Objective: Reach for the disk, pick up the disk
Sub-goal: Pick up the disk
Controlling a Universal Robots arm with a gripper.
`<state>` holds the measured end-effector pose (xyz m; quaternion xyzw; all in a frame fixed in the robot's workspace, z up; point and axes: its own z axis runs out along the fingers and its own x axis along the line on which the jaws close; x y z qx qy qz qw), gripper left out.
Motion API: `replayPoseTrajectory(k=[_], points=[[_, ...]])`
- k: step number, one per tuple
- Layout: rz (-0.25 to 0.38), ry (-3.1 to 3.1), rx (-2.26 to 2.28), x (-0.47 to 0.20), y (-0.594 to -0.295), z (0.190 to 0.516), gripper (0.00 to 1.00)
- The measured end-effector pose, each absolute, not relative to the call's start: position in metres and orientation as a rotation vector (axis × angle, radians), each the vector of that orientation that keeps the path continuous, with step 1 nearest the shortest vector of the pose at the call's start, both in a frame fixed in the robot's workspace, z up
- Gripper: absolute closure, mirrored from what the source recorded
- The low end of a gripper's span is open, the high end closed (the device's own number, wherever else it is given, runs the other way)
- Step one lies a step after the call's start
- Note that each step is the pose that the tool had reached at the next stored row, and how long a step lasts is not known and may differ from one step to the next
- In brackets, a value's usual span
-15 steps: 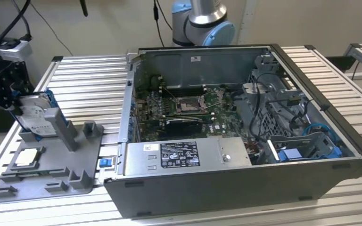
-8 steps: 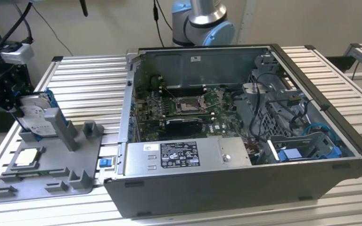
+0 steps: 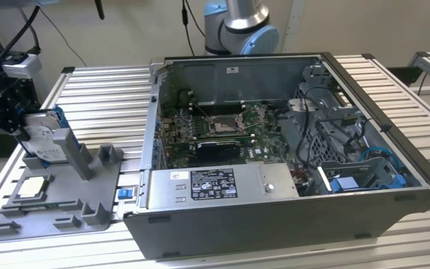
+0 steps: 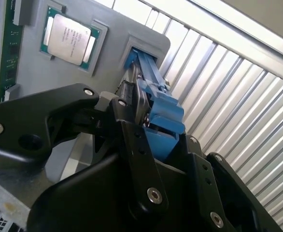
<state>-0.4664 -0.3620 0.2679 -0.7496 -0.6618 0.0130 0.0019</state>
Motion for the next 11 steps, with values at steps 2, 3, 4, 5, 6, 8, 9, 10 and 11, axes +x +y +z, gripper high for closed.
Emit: replayPoseTrajectory(k=[2, 3, 4, 5, 6, 8, 9, 10, 11], points=[[0.041, -2.081, -2.348, -0.4664, -0.362, 0.2666, 0.0], [0.041, -2.083, -2.347, -0.4665, -0.362, 0.2663, 0.0], [0.041, -2.085, -2.345, -0.4665, -0.362, 0.2661, 0.0], [0.041, -2.086, -2.344, -0.4664, -0.362, 0.266, 0.0], [0.041, -2.086, -2.344, -0.4664, -0.362, 0.266, 0.0], [0.041, -2.086, -2.344, -0.4664, -0.362, 0.2658, 0.0], [0.041, -2.087, -2.343, -0.4664, -0.362, 0.2658, 0.0], [0.04, -2.089, -2.342, -0.4664, -0.362, 0.2657, 0.0], [0.039, -2.092, -2.34, -0.4664, -0.362, 0.2657, 0.0]])
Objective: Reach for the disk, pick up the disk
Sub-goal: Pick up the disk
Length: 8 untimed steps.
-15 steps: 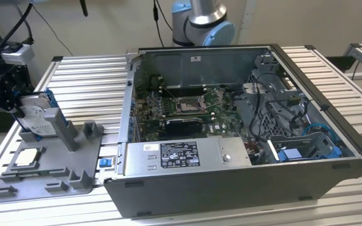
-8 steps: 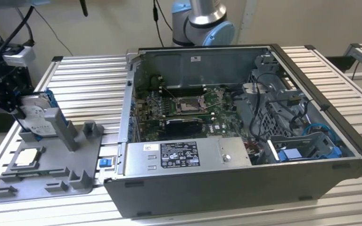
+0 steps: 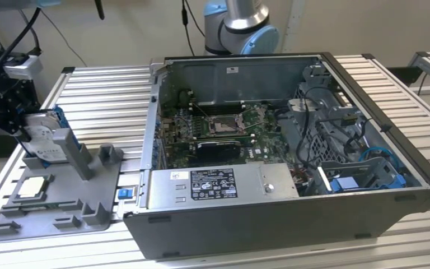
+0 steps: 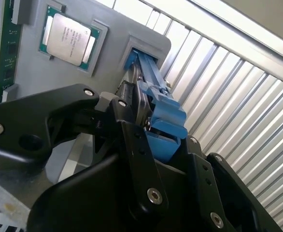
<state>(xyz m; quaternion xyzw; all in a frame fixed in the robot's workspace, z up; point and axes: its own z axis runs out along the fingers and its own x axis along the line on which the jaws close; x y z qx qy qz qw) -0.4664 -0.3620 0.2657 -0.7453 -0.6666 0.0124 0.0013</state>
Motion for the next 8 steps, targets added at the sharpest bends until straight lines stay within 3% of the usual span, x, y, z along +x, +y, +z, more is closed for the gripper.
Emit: replayPoseTrajectory(k=[8], points=[[0.034, -2.126, -2.314, -0.4654, -0.362, 0.2658, 0.0]])
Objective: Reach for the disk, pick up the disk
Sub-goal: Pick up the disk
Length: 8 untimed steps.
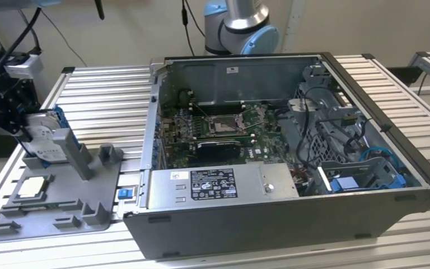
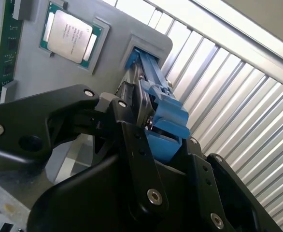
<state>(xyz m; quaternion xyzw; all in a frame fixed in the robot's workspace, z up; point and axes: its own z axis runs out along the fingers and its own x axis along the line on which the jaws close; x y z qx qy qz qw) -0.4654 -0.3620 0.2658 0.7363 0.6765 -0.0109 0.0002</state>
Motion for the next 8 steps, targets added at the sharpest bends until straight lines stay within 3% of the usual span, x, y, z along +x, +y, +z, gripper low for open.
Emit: replayPoseTrajectory(k=[8], points=[[-0.034, 2.153, 2.287, -0.4587, -0.362, 0.2658, 0.0]])
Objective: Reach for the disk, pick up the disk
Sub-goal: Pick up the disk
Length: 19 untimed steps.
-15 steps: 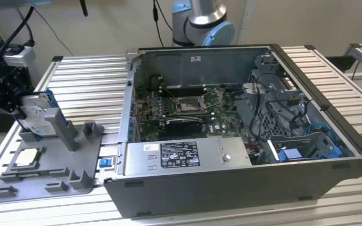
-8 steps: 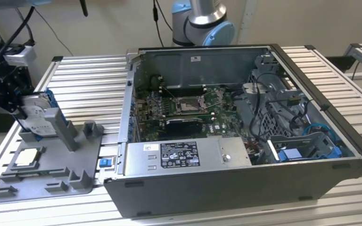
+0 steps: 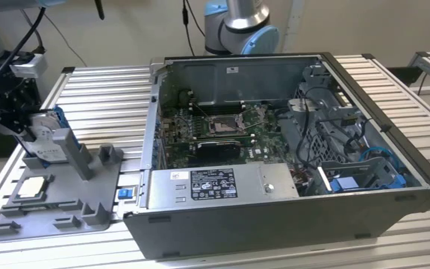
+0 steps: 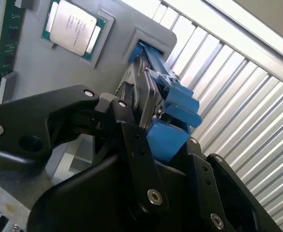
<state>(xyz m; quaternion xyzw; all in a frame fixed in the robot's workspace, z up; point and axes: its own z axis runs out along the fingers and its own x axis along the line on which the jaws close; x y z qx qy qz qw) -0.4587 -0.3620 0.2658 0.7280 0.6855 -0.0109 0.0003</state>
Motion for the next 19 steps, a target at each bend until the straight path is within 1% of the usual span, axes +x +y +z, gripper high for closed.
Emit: replayPoseTrajectory(k=[4, 5, 19], points=[[-0.034, 2.153, 2.286, -0.4586, -0.362, 0.2658, 0.0], [-0.034, 2.153, 2.286, -0.4586, -0.362, 0.2658, 1.0], [-0.031, 2.155, 2.288, -0.4586, -0.3619, 0.2658, 1.0]])
